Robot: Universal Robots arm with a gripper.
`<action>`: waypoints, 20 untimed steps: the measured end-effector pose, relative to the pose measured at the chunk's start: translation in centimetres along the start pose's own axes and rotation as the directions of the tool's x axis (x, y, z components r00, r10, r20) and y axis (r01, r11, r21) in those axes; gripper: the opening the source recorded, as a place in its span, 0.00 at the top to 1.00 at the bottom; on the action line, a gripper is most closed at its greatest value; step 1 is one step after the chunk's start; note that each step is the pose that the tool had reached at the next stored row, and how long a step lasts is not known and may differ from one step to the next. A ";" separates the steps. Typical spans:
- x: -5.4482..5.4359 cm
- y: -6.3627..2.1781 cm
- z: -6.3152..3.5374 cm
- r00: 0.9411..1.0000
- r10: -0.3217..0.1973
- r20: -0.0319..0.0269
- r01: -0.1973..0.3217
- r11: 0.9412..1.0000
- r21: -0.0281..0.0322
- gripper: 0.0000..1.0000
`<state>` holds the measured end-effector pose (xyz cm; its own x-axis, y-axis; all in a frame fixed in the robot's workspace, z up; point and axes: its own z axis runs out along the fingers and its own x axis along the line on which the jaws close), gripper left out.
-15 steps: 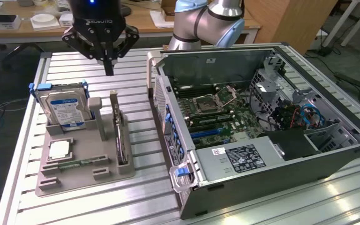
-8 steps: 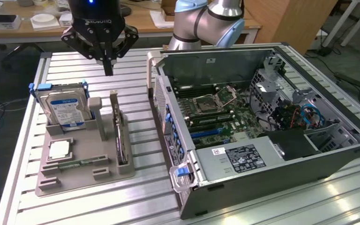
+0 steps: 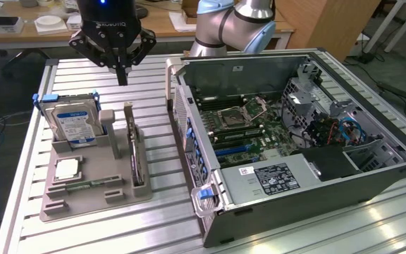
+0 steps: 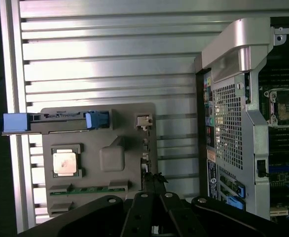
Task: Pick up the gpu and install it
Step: 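Pick up the gpu and move the gpu toward the slot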
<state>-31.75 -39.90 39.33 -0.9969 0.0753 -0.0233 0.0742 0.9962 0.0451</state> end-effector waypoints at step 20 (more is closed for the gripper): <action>0.1 -0.04 0.05 0.999 -0.049 -0.002 0.049 0.999 -0.001 0.41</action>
<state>-31.89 -39.92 39.27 -0.9994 0.0265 -0.0233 0.0254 0.9987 0.0451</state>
